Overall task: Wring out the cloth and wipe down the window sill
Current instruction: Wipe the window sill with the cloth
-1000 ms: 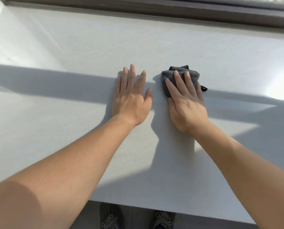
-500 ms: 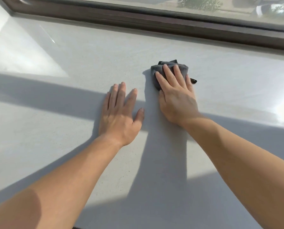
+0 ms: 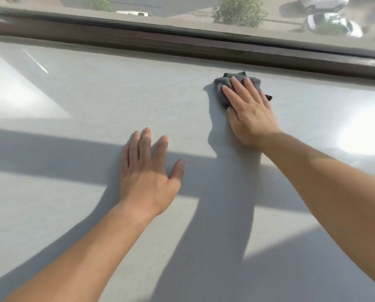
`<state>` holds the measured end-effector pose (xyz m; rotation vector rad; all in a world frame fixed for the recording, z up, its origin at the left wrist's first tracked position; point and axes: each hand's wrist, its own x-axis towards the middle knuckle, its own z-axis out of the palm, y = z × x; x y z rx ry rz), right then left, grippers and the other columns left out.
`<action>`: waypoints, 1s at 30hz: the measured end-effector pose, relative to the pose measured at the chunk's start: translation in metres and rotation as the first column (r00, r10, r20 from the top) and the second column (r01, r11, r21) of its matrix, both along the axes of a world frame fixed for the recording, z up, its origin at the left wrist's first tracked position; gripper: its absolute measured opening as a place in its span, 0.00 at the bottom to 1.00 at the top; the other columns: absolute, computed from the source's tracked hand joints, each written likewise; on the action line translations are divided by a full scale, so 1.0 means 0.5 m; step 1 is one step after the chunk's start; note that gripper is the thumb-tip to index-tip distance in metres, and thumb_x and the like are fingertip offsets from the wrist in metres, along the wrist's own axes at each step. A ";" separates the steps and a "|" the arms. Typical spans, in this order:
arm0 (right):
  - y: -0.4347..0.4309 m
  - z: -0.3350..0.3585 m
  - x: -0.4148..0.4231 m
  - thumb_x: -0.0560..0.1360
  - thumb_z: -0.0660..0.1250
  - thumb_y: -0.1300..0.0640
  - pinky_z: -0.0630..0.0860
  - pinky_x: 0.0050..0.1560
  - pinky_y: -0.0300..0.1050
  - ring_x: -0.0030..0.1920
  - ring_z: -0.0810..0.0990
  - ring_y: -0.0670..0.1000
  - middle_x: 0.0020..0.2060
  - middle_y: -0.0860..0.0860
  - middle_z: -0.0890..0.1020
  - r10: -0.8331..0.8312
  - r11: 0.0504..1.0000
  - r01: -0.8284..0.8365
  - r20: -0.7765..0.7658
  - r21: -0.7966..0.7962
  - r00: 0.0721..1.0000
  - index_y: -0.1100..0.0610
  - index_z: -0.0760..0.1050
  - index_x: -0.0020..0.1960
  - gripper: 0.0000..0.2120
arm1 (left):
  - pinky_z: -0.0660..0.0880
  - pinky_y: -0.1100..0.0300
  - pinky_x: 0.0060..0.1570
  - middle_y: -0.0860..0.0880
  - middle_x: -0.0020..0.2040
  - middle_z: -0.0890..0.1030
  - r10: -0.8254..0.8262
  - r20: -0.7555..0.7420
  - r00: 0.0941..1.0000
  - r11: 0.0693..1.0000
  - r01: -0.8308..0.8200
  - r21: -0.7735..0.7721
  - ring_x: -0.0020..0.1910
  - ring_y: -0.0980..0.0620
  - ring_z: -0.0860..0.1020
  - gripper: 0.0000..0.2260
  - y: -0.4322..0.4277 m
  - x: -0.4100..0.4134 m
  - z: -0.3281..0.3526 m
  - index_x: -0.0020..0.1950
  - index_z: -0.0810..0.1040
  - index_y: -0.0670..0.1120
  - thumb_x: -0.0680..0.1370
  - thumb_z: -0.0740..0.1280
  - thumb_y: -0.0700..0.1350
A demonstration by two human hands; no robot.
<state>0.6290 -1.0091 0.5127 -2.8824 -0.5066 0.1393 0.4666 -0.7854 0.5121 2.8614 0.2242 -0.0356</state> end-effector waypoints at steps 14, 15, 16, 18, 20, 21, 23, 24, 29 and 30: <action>0.069 0.007 0.073 0.82 0.49 0.51 0.43 0.79 0.57 0.81 0.44 0.52 0.82 0.45 0.50 0.052 0.999 -0.052 0.024 -0.007 0.998 0.45 0.52 0.81 0.27 | 0.45 0.41 0.77 0.39 0.80 0.56 -0.030 0.044 0.999 0.999 0.028 0.045 0.80 0.41 0.48 0.28 -0.031 0.054 -0.016 0.74 0.63 0.50 0.78 0.50 0.62; 0.029 0.006 0.072 0.82 0.49 0.52 0.43 0.79 0.57 0.81 0.44 0.52 0.82 0.46 0.51 -0.030 1.000 0.030 0.031 -0.001 0.999 0.45 0.52 0.81 0.27 | 0.45 0.41 0.77 0.39 0.80 0.55 -0.033 0.035 0.999 0.998 0.031 0.055 0.80 0.41 0.47 0.28 -0.033 0.052 -0.015 0.74 0.62 0.50 0.78 0.50 0.62; -0.009 0.007 0.070 0.82 0.49 0.53 0.43 0.79 0.57 0.81 0.44 0.53 0.82 0.46 0.51 -0.132 0.991 0.131 0.031 0.011 0.991 0.45 0.52 0.81 0.27 | 0.44 0.41 0.77 0.39 0.80 0.54 -0.035 0.028 0.999 0.998 0.033 0.062 0.80 0.41 0.46 0.28 -0.034 0.050 -0.013 0.74 0.62 0.50 0.78 0.49 0.62; -0.052 0.010 0.062 0.82 0.50 0.53 0.43 0.79 0.58 0.81 0.44 0.54 0.82 0.47 0.51 -0.340 0.940 0.339 0.018 0.039 0.940 0.46 0.53 0.80 0.27 | 0.43 0.42 0.77 0.40 0.80 0.53 -0.030 0.018 0.999 0.998 0.029 0.061 0.80 0.42 0.44 0.28 -0.033 0.050 -0.010 0.74 0.61 0.51 0.78 0.48 0.62; -0.027 0.010 0.051 0.81 0.50 0.52 0.42 0.79 0.61 0.81 0.43 0.55 0.82 0.48 0.51 -0.437 0.899 0.436 0.016 0.051 0.899 0.47 0.54 0.80 0.27 | 0.42 0.42 0.77 0.40 0.81 0.53 -0.020 0.022 1.000 0.999 0.019 0.047 0.80 0.42 0.44 0.28 -0.029 0.049 -0.006 0.74 0.61 0.51 0.78 0.48 0.62; -0.003 0.009 0.041 0.82 0.50 0.52 0.42 0.78 0.61 0.81 0.43 0.56 0.82 0.48 0.51 -0.410 0.912 0.408 0.023 0.050 0.912 0.47 0.53 0.80 0.27 | 0.42 0.43 0.77 0.41 0.81 0.53 -0.017 0.029 0.999 0.999 0.016 0.039 0.80 0.43 0.44 0.29 -0.028 0.048 -0.004 0.74 0.62 0.51 0.77 0.48 0.62; 0.031 0.004 0.016 0.82 0.48 0.49 0.42 0.79 0.61 0.81 0.42 0.55 0.82 0.47 0.50 -0.225 0.974 0.224 0.037 0.045 0.974 0.46 0.53 0.80 0.26 | 0.41 0.44 0.77 0.41 0.81 0.53 -0.019 0.032 0.999 1.000 0.018 0.025 0.80 0.43 0.45 0.29 -0.026 0.046 0.001 0.75 0.63 0.51 0.77 0.48 0.62; 0.031 0.002 0.008 0.82 0.48 0.49 0.42 0.79 0.60 0.81 0.42 0.54 0.82 0.46 0.50 -0.130 0.991 0.129 0.030 0.038 0.991 0.45 0.52 0.81 0.26 | 0.41 0.44 0.77 0.42 0.81 0.53 -0.021 0.022 1.000 1.000 0.021 0.018 0.80 0.44 0.45 0.30 -0.024 0.045 0.004 0.75 0.63 0.51 0.77 0.48 0.62; -0.092 0.014 0.049 0.82 0.49 0.52 0.43 0.79 0.59 0.81 0.44 0.54 0.82 0.46 0.51 -0.274 0.960 0.273 0.015 0.059 0.961 0.45 0.54 0.80 0.26 | 0.40 0.44 0.77 0.42 0.81 0.52 -0.026 0.032 0.999 0.998 0.027 -0.056 0.80 0.45 0.44 0.25 -0.003 0.037 0.017 0.77 0.62 0.47 0.81 0.56 0.55; -0.103 0.014 0.055 0.82 0.50 0.52 0.43 0.79 0.60 0.81 0.44 0.55 0.82 0.48 0.52 -0.349 0.936 0.347 0.023 0.067 0.937 0.46 0.55 0.80 0.26 | 0.41 0.45 0.77 0.42 0.81 0.52 -0.032 0.058 0.998 0.997 0.036 -0.069 0.80 0.45 0.44 0.25 -0.006 0.030 0.021 0.76 0.62 0.47 0.81 0.55 0.55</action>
